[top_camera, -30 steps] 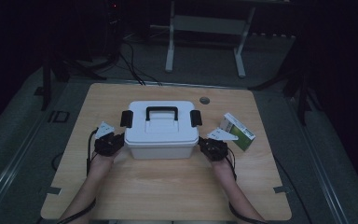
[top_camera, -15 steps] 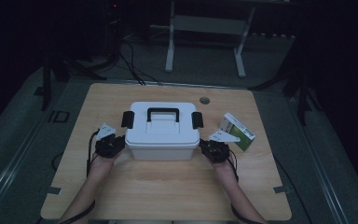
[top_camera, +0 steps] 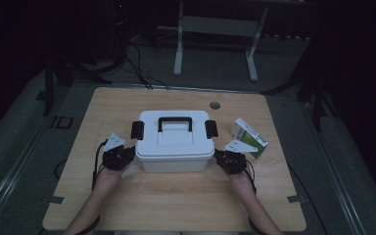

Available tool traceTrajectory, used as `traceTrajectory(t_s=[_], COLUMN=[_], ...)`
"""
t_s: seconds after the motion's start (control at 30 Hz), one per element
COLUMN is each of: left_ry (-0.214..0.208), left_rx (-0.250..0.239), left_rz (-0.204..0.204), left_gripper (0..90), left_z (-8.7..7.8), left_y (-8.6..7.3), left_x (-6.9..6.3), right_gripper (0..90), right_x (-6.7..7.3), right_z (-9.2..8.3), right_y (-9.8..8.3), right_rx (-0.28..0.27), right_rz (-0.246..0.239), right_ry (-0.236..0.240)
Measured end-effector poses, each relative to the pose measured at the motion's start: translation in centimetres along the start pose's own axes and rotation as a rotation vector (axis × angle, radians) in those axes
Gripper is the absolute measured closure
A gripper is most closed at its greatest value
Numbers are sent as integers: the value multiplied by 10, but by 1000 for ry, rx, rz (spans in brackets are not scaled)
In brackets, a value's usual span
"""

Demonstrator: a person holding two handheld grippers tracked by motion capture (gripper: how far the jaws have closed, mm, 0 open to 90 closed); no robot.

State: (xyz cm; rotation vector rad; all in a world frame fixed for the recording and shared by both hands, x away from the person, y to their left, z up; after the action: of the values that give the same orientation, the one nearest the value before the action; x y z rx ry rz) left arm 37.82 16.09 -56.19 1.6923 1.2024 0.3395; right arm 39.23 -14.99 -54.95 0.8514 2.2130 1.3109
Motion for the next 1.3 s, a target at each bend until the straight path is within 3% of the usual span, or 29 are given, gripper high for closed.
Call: traceTrajectory(t_s=[0.63,1.3], left_ry=[-58,-114], left_rx=[11,42], left_rz=[-5,35], left_gripper=[900,900], left_z=[-13,-21], left_y=[-18,-32], left_x=[-26,-57], right_gripper=[900,900], right_x=[10,22], right_z=[-32,-73], right_y=[-16,-37], right_rx=[-4,-14], right_rz=[16,47], right_ry=[42,62])
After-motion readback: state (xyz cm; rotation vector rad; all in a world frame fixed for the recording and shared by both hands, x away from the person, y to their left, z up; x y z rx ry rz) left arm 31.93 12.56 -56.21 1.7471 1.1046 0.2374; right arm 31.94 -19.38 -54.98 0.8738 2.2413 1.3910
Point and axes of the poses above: each handheld gripper's, and its own axes: z roughly forward along the jaws, y roughly out of its top, x roughly to its left, the point moved 7 cm from there along z, roughly forward along the jaws, and after that the axes turned 7 degrees about -z, right-handed, at the moved point
